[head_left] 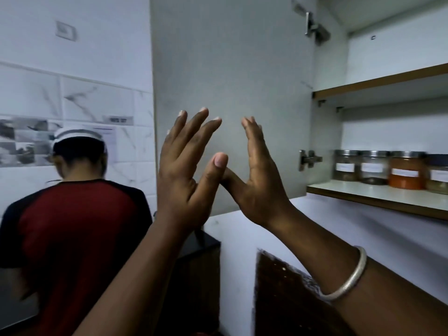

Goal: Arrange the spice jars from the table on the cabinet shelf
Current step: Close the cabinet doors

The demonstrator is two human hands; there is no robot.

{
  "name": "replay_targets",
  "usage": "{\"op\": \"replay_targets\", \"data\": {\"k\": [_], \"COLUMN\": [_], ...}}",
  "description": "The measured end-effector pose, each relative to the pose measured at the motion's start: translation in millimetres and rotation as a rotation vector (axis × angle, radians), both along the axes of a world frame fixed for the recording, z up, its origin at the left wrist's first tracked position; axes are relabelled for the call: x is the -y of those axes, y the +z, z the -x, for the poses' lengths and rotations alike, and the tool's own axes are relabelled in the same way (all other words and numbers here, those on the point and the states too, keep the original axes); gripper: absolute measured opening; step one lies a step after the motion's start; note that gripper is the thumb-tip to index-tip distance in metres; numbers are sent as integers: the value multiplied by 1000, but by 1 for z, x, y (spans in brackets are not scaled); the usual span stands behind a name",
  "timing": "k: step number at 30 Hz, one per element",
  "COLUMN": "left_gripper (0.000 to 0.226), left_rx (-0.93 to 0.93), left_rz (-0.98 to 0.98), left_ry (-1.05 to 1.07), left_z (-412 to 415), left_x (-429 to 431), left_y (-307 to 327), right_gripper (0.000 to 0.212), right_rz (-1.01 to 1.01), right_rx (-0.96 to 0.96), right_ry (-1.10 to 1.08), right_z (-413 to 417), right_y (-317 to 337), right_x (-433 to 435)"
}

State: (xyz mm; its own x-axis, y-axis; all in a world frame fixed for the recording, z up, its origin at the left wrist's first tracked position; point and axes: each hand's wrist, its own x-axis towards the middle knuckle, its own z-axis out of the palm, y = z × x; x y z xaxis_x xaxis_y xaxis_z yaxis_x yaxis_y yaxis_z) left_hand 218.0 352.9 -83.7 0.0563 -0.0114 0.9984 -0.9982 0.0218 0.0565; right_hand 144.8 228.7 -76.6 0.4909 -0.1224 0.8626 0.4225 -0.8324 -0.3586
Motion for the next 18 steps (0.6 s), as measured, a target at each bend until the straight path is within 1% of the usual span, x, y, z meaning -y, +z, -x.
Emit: {"op": "replay_targets", "data": {"k": [3, 5, 7, 9, 11, 14, 15, 18], "left_gripper": [64, 66, 63, 62, 66, 67, 66, 62], "left_rx": [26, 11, -56, -194, -393, -710, -769, -851], "left_rz": [63, 106, 137, 142, 136, 125, 77, -35], "left_ry": [85, 123, 100, 16, -154, -631, -737, -894], "left_z": [-18, -30, -44, -57, -67, -77, -79, -76], "left_x": [-17, -24, -30, -33, -34, -33, -34, -40], "left_y": [3, 5, 5, 5, 5, 2, 0, -3], "right_gripper": [101, 104, 105, 105, 105, 105, 104, 101], "right_rz": [35, 42, 40, 44, 56, 84, 93, 106], "right_rx": [13, 13, 15, 20, 13, -17, -31, -62], "right_ry": [18, 29, 37, 35, 35, 32, 32, 37], "right_z": [-17, -25, -33, -40, -46, -54, -56, -58], "right_y": [-1, -1, 1, 2, 4, 5, 4, 0], "right_x": [-12, -17, -22, -27, -31, -34, -35, -35]}}
